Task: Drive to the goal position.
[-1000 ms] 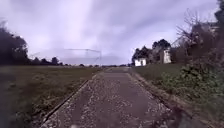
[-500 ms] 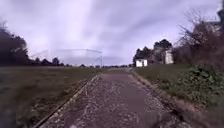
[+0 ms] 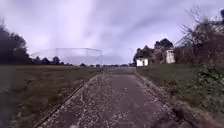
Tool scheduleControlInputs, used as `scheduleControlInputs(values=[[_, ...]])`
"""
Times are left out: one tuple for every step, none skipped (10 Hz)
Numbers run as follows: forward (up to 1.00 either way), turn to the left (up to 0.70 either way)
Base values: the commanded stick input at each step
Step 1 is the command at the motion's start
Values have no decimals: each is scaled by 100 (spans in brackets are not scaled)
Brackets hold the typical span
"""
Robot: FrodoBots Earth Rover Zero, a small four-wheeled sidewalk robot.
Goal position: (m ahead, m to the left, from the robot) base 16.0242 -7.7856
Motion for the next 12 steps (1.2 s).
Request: scheduleControlInputs(values=[[70,0],[70,0],[70,0],[70,0],[70,0],[70,0],[70,0],[70,0],[70,0],[70,0],[70,0],[70,0]])
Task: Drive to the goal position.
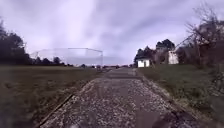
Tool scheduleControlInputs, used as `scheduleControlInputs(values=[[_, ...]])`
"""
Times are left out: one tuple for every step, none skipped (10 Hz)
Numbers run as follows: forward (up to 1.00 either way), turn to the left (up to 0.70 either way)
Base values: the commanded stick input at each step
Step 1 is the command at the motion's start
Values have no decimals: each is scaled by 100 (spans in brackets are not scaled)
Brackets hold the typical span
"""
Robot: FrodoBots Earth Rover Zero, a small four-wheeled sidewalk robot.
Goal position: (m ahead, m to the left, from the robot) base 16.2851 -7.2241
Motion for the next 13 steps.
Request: scheduleControlInputs(values=[[70,0],[70,0],[70,0],[70,0],[70,0],[70,0],[70,0],[70,0],[70,0],[70,0],[70,0],[70,0],[70,0]])
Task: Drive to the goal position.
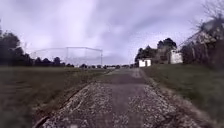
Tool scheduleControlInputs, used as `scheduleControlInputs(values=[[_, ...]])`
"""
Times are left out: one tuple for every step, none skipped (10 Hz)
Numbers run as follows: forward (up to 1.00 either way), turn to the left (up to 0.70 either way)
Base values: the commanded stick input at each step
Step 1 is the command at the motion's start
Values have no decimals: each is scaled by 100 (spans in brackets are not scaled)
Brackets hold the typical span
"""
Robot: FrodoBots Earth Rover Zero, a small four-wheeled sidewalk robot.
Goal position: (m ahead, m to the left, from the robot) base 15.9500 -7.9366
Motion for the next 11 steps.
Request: scheduleControlInputs(values=[[70,0],[70,0],[70,0],[70,0],[70,0],[70,0],[70,0],[70,0],[70,0],[70,0],[70,0]])
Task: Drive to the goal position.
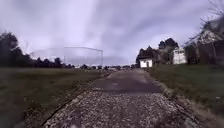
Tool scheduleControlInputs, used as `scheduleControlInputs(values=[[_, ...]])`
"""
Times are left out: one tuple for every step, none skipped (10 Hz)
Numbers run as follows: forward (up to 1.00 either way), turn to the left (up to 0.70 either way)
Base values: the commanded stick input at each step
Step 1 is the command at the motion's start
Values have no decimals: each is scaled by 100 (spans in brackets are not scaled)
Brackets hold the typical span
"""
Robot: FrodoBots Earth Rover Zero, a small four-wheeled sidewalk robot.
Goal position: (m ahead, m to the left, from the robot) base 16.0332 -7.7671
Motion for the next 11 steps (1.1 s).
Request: scheduleControlInputs(values=[[70,0],[70,0],[70,0],[70,0],[70,0],[70,0],[70,0],[70,0],[70,0],[70,0],[70,0]])
